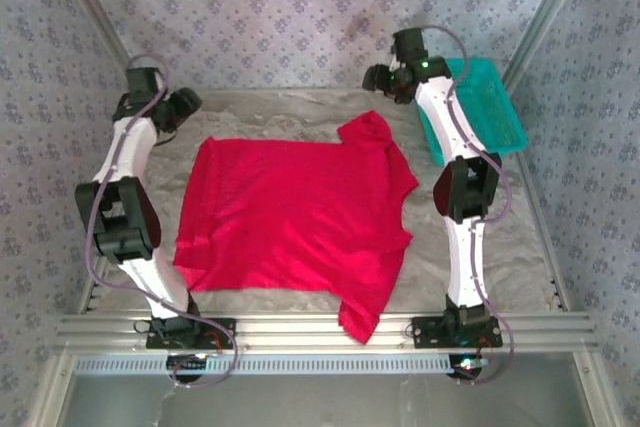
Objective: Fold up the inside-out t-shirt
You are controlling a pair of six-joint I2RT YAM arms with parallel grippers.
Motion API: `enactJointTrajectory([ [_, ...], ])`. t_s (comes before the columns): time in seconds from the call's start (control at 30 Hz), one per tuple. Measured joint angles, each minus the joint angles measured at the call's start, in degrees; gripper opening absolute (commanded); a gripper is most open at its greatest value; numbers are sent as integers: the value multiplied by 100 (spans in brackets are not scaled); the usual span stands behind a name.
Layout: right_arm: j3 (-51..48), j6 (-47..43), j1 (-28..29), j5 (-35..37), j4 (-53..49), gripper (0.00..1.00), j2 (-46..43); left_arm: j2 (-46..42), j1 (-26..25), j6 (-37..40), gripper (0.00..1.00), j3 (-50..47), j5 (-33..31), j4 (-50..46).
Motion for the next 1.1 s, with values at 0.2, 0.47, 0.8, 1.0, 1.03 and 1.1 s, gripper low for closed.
enactJointTrajectory([
  [0.2,-2369,92,629,-90,621,65,-1115,546,-896,741,44,428,-686,-824],
  [0.47,-3456,90,868,-214,1158,63,-1342,2035,-839,1241,47,1462,-1722,-1906],
  [0.8,-3519,114,752,-474,1366,62,-953,2765,-872,1421,45,2256,-2076,-2435],
  [1.0,-3532,297,675,-634,1558,61,-540,3265,-870,1578,23,2894,-2312,-2706],
  [1.03,-3539,341,636,-656,1576,60,-459,3322,-870,1615,20,2955,-2337,-2750],
  [1.1,-3541,393,540,-671,1598,60,-310,3423,-866,1668,11,3086,-2378,-2841],
])
